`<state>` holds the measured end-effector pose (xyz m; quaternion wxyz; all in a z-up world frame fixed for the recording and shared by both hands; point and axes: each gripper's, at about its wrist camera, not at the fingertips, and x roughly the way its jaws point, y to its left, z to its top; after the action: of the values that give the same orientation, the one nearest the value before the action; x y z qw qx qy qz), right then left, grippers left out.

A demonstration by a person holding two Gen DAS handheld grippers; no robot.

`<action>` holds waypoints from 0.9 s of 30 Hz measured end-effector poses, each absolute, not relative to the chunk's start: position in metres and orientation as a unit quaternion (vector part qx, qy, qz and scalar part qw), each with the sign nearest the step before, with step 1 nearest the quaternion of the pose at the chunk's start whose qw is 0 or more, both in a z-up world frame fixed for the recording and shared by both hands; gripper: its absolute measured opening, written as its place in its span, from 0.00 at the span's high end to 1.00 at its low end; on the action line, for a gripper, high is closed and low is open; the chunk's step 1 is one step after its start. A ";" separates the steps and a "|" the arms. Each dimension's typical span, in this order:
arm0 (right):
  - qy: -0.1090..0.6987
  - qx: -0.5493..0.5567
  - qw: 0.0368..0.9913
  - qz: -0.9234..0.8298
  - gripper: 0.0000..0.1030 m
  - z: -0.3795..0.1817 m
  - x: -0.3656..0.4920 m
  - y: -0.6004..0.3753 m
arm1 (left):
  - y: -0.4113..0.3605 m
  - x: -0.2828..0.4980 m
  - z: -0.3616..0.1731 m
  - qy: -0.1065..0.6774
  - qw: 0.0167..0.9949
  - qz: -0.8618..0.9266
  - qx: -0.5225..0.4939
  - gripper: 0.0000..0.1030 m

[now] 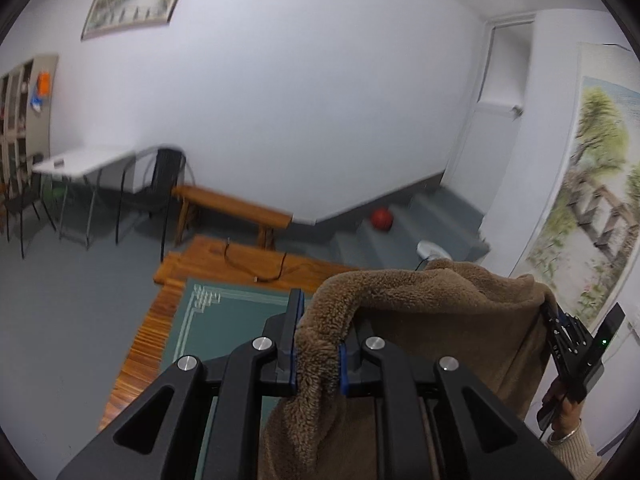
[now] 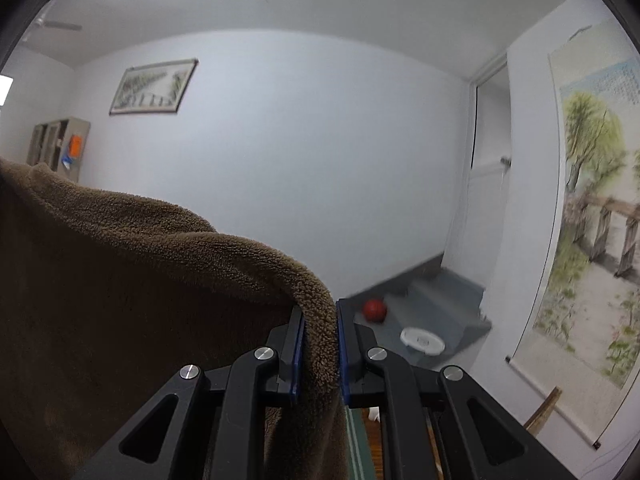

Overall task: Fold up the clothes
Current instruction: 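Raise both tools holding blanket corners to spread the blanket open, then lower the spread blanket toward the table with both tools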

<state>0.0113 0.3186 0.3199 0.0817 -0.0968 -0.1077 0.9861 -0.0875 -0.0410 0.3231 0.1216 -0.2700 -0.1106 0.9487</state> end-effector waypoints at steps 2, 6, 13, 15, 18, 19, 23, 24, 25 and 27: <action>-0.103 -0.128 0.088 0.982 0.87 0.294 -0.018 0.315 | -0.041 -0.128 0.297 -0.111 0.116 0.940 -0.300 0.83; -0.120 -0.191 0.097 0.969 0.87 0.240 -0.079 0.312 | -0.034 -0.210 0.231 -0.102 0.099 0.917 -0.373 0.83; -0.134 -0.303 0.106 0.937 0.87 0.158 -0.172 0.330 | -0.019 -0.295 0.120 -0.089 0.082 0.870 -0.477 0.84; -0.133 -0.325 0.119 0.929 0.87 0.137 -0.190 0.337 | -0.020 -0.306 0.097 -0.086 0.076 0.862 -0.494 0.84; -0.119 -0.362 0.122 0.916 0.87 0.111 -0.218 0.350 | -0.014 -0.327 0.069 -0.080 0.073 0.845 -0.523 0.83; -0.119 -0.370 0.121 0.913 0.87 0.106 -0.224 0.352 | -0.012 -0.331 0.060 -0.071 0.068 0.841 -0.532 0.82; -0.107 -0.399 0.094 0.906 0.87 0.094 -0.238 0.357 | -0.009 -0.346 0.031 -0.047 0.034 0.823 -0.565 0.51; -0.101 -0.405 0.084 0.905 0.87 0.091 -0.240 0.355 | -0.011 -0.346 0.030 -0.048 0.029 0.824 -0.564 0.41; -0.096 -0.410 0.074 0.904 0.87 0.093 -0.240 0.350 | -0.013 -0.347 0.028 -0.048 0.023 0.825 -0.563 0.38; -0.077 -0.423 0.041 0.902 0.87 0.092 -0.247 0.339 | -0.011 -0.351 0.025 -0.045 0.020 0.825 -0.564 0.34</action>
<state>-0.2472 0.3390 0.0920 0.0409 -0.4234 -0.0775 0.9017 -0.3513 -0.0106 0.0249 0.0204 -0.5637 -0.0446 0.8245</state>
